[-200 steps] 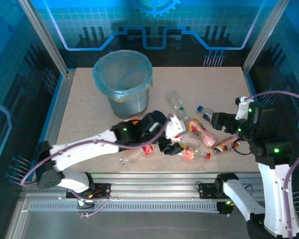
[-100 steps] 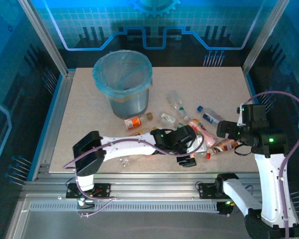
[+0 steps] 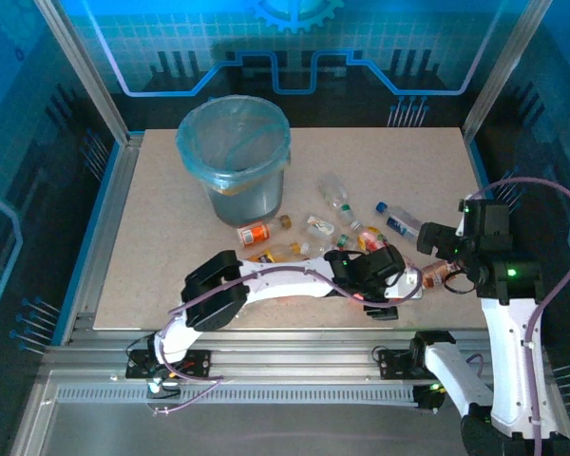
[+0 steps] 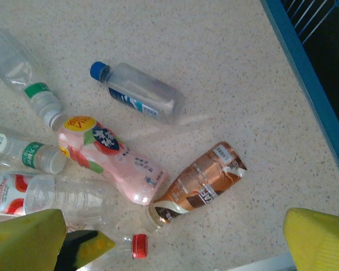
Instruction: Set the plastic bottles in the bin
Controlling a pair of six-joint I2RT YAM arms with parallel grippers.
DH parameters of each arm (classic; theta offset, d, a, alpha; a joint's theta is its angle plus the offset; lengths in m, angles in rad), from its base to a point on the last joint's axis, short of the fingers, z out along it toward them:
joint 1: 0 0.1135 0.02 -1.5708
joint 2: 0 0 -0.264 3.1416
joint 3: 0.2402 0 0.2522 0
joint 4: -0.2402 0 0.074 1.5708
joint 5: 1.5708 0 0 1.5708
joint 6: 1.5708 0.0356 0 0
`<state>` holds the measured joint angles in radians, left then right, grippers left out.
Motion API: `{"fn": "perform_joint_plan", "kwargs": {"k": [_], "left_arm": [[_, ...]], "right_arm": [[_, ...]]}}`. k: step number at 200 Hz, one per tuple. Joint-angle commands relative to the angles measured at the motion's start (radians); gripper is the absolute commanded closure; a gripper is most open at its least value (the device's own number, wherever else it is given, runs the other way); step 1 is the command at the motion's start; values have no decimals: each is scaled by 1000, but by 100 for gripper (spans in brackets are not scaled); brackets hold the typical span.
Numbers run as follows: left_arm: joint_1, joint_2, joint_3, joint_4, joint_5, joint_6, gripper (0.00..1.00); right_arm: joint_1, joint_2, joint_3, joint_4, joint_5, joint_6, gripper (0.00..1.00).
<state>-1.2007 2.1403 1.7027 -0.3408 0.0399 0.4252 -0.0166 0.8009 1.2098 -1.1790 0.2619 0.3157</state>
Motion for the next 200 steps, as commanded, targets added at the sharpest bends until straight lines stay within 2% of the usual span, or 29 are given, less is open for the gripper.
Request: {"fn": "perform_joint_plan", "kwargs": {"k": [1,40,79,138,200], "left_arm": [[-5,53,77,-59,-18,66,24],[-7,126,158,-117,-21,105,24],[-9,196,235,-173,-62,133,25],[-10,266,335,-256,-103,146,37],[-10,279,373,-296,-106,118,60]], "right_arm": [[-19,-61,0,58,22,26,0],[-17,-152,7,78,87,51,1],[-18,-203,1,103,72,83,1],[-17,-219,-28,132,47,105,2],[-18,-239,-61,142,48,114,2]]}}
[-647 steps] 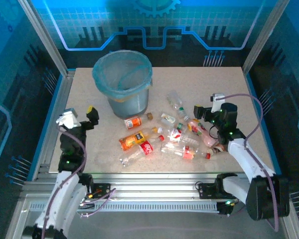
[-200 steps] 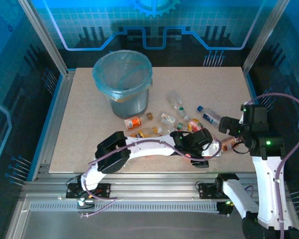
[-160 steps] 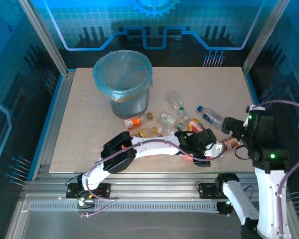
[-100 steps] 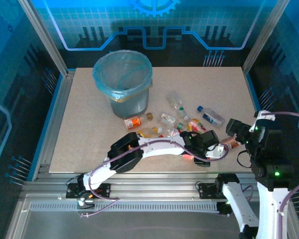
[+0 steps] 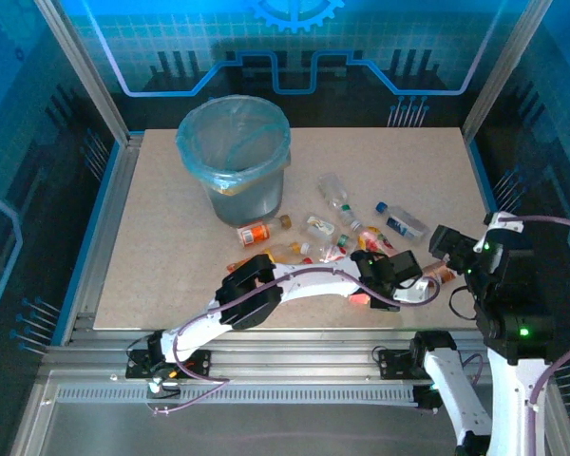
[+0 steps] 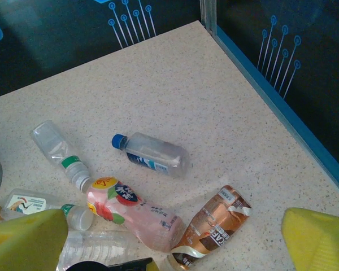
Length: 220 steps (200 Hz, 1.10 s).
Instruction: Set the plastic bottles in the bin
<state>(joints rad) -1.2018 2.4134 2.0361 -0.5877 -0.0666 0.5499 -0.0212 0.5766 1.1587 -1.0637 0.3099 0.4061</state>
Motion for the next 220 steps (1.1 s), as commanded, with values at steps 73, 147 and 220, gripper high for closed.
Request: {"fn": "perform_joint_plan", "kwargs": {"k": [73,147,220], "left_arm": [[-10,-81,25,-47,-3,-34,78],[-4,-335,-52,-25,-5,-106,100],[119,-658,-144,113,-45,-207,100]], "right_arm": [[-13,-41,-13,25,13,28,2],[-14,12,65,65,-123,59,5],[-2,239,282,152,-360,142,13]]}}
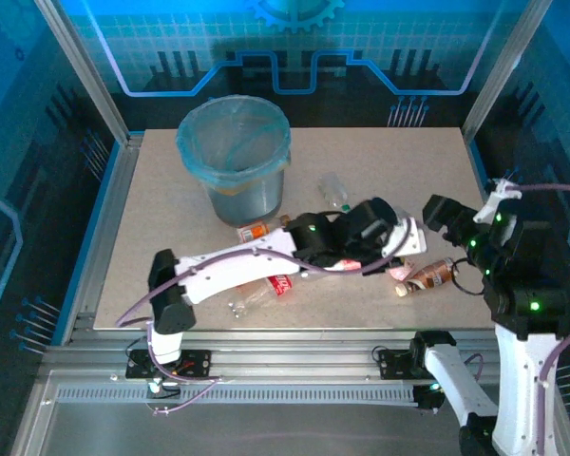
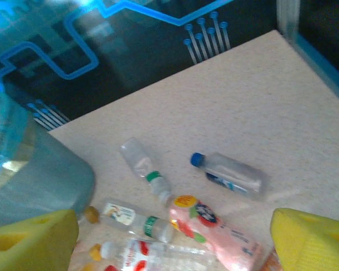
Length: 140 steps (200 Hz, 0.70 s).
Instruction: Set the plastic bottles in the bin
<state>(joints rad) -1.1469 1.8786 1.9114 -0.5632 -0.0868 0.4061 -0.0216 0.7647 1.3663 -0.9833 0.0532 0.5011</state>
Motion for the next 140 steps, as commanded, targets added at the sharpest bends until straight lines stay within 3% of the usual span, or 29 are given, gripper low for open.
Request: {"fn": "perform_joint_plan", "kwargs": {"k": [1,30,50,108,140], "left_arm": [[67,-129,-20,93,-26,-65,100],[175,-237,-33,242,-36,-120,100],[270,-280,-14,323,-71,-180,100],[548,-294,77,543,-147,-319,100],[712,-202,195,446,-222,-444,100]], "right_arm": [[-2,53,78,73,-106,48,13],[56,107,129,137,-125,98,16],[152,139,141,193,-81,125,17],[660,379,315,255,182,-15,17],[815,518,335,344,123,-42,17]]}}
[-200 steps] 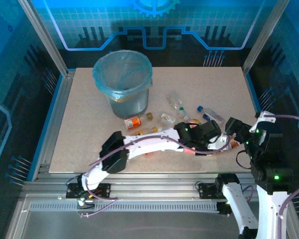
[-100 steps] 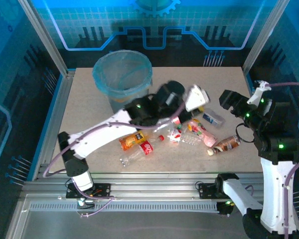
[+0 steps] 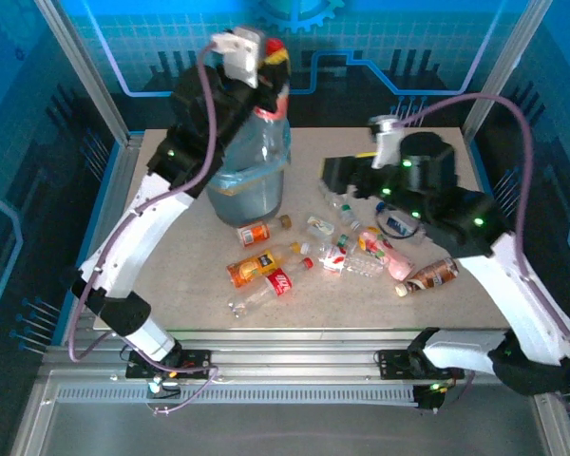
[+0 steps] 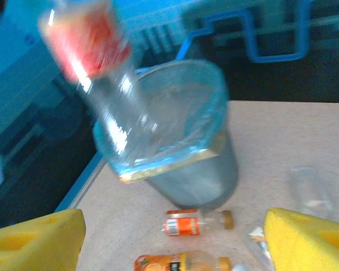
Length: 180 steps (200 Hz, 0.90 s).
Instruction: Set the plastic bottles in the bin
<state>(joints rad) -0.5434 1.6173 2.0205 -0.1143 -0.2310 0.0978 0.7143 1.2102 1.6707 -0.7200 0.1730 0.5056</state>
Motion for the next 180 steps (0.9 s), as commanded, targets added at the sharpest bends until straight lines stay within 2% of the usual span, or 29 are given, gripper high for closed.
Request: {"fn": "perform_joint_plan", "kwargs": {"k": [1,17,34,71,95,147,180], "left_arm": [[113,62,88,-5,-77,-142,100],[193,97,93,-35,-39,-233,100],[236,125,73,-26,-4,-242,100],[267,176,-16,46,78,-209,100],[273,222,-37,25,71,-204,100],[284,250,-175,51,114,-263,100],[284,227,-286,110,123,-296,100]], "right_arm": [[81,77,32,81,1,-45,16],[136,142,48,86,-7,-57,16],[185,184,54,79,18,-67,16],[242,193,-27,113,51,-28,14],[253,190,-81,116,58,12,14],[266,122,-219,137,132,61,14],[265,108,-255,137,129,73,14]]}}
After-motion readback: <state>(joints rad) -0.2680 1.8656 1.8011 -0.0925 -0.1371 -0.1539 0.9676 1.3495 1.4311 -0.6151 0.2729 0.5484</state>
